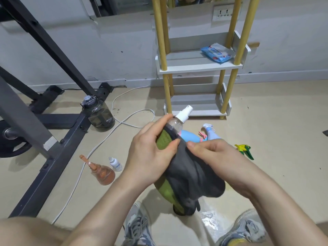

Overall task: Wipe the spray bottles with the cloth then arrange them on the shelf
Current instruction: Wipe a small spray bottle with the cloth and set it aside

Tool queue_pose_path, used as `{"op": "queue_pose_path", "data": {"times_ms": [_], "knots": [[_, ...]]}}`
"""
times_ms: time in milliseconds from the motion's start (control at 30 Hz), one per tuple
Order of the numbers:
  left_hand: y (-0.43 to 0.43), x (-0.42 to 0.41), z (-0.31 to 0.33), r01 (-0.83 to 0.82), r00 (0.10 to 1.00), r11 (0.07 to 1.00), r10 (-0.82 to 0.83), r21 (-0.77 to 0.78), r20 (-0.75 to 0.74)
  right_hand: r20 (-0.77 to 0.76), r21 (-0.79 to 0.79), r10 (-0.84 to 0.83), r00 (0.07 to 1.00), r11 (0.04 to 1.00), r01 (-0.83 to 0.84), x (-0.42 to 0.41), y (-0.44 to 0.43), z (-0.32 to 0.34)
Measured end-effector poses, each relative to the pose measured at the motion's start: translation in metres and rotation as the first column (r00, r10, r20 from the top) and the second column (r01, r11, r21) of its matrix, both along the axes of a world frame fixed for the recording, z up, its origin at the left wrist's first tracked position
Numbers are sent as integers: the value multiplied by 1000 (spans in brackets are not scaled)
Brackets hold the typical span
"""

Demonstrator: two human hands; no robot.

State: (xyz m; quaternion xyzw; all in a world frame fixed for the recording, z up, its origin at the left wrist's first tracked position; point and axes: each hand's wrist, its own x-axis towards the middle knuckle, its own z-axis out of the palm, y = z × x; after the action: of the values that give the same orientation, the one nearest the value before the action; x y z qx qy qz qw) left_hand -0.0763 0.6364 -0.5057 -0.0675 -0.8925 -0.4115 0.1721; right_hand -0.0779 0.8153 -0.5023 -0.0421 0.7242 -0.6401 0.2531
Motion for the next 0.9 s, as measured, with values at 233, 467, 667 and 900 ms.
{"op": "queue_pose_path", "data": {"times_ms": [233, 467, 667, 900], "knots": [[11, 0, 0, -161, 986, 979, 164, 126, -16, 288, -721, -25, 957, 652, 234, 18, -25, 4], [27, 11, -10, -96, 994, 946, 77, 308, 74, 37, -501, -267, 963, 829, 249, 32, -58, -17], [44, 40, -22, 171, 982, 982, -176, 77, 65, -16, -416, -486, 874, 798, 436, 12, -37, -23], [-1, 4, 24, 8, 935, 741, -243, 671, 258, -92, -358, -190, 978, 922, 145, 1, -10, -20]]}}
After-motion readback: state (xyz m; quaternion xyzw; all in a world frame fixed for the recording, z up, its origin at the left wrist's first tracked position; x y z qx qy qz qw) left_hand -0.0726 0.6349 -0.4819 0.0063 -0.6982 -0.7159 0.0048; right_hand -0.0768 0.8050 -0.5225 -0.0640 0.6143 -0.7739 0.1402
